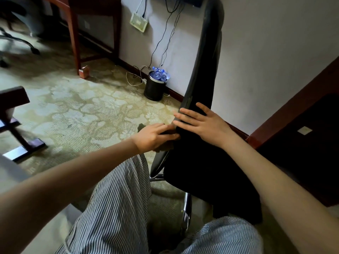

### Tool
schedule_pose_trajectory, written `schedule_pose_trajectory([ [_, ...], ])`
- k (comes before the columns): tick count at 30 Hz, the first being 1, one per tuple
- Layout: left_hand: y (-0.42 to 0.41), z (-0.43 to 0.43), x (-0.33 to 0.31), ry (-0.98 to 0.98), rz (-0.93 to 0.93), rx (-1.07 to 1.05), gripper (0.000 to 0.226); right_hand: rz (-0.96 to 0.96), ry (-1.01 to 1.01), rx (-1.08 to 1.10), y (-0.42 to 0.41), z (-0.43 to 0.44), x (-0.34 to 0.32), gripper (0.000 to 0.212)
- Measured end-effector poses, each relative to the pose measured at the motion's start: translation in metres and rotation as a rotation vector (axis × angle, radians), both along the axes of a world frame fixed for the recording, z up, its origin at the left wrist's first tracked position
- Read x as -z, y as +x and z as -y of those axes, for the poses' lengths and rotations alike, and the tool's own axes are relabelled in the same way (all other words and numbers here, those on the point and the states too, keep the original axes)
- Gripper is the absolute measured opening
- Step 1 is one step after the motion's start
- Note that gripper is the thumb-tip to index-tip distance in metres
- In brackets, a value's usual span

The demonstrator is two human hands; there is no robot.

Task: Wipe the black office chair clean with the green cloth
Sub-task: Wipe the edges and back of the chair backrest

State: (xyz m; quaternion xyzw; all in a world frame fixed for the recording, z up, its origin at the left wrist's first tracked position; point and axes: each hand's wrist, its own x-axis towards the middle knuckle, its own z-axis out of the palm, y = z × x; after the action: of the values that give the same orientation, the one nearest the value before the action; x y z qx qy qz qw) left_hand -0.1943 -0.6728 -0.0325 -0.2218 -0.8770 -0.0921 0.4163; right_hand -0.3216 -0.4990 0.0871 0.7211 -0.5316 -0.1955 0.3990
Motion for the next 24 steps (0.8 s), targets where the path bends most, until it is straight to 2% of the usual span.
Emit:
schedule_pose_trajectory([
  [2, -0.001, 0.005, 0.012, 0.016, 0.018, -0.002, 0.03, -0.024, 0.009, 0.004, -0.005, 0.004, 0.002, 0.047],
  [7, 0.0, 0.016, 0.035, -0.037, 0.102, -0.044, 0.037, -0.081, -0.048, 0.044, -0.007, 0.015, 0.014, 0.042],
  [9, 0.004, 0.015, 0.037, 0.026, 0.098, -0.046, 0.037, -0.113, -0.068, 0.024, -0.007, 0.017, 0.017, 0.04],
  [11, 0.008, 0.003, 0.049, 0.316, 0.093, -0.082, 0.033, -0.155, 0.001, -0.028, -0.011, 0.016, 0.022, 0.042],
  [14, 0.012, -0.036, 0.078, 1.107, 0.094, -0.3, 0.028, -0.179, 0.095, -0.065, -0.017, 0.013, 0.03, 0.047],
  [16, 0.013, -0.059, 0.09, 1.609, 0.208, -0.42, 0.027, -0.181, 0.13, -0.082, -0.018, 0.017, 0.038, 0.048],
  [18, 0.011, -0.071, 0.1, 1.974, 0.325, -0.456, 0.027, -0.229, 0.158, -0.102, -0.019, 0.02, 0.041, 0.053],
  [21, 0.005, -0.085, 0.127, 2.216, 0.483, -0.526, 0.028, -0.273, 0.195, -0.094, -0.023, 0.024, 0.043, 0.075],
  [24, 0.0, -0.102, 0.149, 2.344, 0.522, -0.678, 0.028, -0.309, 0.188, -0.098, -0.026, 0.025, 0.044, 0.071],
])
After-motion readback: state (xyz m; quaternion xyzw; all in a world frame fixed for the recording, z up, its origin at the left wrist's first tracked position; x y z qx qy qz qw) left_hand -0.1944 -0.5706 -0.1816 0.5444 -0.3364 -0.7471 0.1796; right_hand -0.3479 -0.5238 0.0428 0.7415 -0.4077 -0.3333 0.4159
